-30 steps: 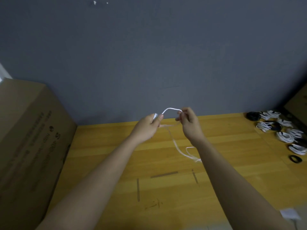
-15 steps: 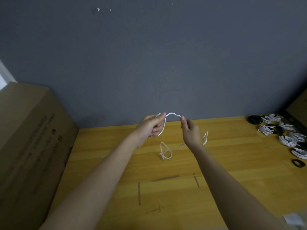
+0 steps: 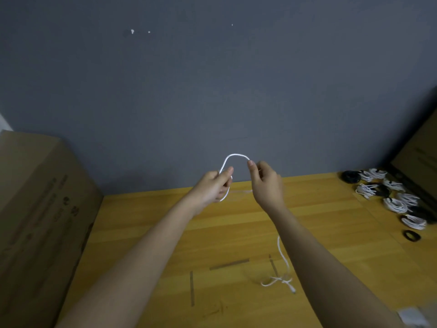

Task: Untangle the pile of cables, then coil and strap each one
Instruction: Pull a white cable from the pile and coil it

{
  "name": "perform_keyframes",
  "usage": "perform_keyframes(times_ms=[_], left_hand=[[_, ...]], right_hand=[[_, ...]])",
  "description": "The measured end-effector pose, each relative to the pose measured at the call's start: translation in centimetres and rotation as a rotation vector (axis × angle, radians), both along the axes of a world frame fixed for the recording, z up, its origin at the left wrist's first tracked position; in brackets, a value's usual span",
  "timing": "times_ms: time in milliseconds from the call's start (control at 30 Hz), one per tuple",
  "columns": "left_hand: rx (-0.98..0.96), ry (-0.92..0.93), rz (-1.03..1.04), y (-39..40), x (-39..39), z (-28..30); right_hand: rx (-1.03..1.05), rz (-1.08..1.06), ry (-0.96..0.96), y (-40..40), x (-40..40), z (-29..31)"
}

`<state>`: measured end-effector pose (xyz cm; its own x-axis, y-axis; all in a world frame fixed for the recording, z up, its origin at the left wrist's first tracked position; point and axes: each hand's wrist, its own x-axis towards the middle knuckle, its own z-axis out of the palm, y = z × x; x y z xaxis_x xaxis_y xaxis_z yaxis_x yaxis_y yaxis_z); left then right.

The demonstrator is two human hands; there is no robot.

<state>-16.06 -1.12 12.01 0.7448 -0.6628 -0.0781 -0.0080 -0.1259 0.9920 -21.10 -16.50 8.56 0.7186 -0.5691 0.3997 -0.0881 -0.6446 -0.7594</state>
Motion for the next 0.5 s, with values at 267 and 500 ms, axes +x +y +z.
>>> perform_keyframes(times_ms=[267, 500], left_hand=[[-0.249, 0.082, 0.045, 1.2, 0.6, 2.2], [-0.221, -0.005, 0.023, 0.6, -0.3, 2.5]], right_hand=[[0.024, 0.157, -0.163, -2.0, -1.6, -0.9], [-0.25, 0.111, -0.174, -0.7, -1.1, -0.5]])
